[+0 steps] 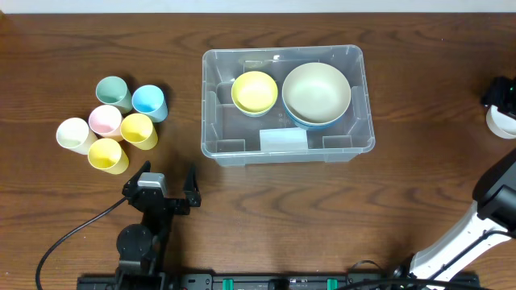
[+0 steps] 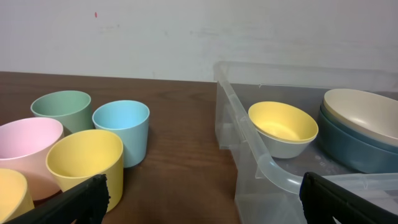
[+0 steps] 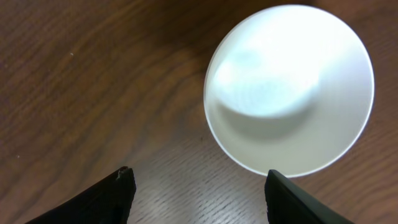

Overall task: Pack container
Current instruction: 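Move the right gripper to the white cup and grasp it, then carry the white cup into the bin and stack it on the yellow cup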

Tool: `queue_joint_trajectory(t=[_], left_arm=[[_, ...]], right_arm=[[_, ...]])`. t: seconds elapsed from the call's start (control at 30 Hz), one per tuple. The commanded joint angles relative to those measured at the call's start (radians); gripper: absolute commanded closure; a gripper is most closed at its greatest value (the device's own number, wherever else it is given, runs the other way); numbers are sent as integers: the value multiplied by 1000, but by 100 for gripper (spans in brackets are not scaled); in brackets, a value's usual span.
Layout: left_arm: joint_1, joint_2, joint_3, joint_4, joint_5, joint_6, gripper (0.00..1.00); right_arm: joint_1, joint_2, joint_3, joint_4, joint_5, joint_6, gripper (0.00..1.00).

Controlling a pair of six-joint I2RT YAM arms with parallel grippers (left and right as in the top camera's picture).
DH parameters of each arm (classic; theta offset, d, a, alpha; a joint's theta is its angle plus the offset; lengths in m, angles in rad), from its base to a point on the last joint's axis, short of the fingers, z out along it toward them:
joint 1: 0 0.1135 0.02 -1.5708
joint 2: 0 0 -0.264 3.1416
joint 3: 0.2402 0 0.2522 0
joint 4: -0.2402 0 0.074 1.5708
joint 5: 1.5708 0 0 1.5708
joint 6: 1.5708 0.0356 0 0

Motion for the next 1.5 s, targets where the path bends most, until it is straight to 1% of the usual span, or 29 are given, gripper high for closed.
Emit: queue_joint_trajectory(t=[0.0,0.2,0.4,0.47,0.53,0.7,0.8,0.97,1.17,1.37,1.47], left_arm=[[3,-2,-16,-35,15,6,2],[3,-2,-16,-35,16,6,2],[3,-2,-16,-35,15,6,2],[3,-2,-16,-35,16,6,2],[3,-2,-16,-35,16,6,2],[3,-2,-16,-35,15,6,2],[3,-2,-16,-35,16,6,2],[3,-2,-16,-35,15,6,2],[3,-2,-16,-35,16,6,2],[3,-2,-16,-35,15,6,2],[3,-2,-16,-35,16,6,2]], right_arm=[[-12,25,-15,16,-43,-46,31],[-14,104,-15,29,-43,-50,32],[-17,187,-15,39,-42,-49,39],[-17,199,-15,42,-38,-49,46],[-17,202,-15,45,-39,-49,54],[-15,201,-14,40,-39,-44,82],[-3,200,-12,24,-43,-16,98],[58,166,18,-18,-44,10,99],[185,37,94,-71,-55,56,99],[361,-148,237,-119,-169,111,99],[499,-247,283,-103,-208,114,99]])
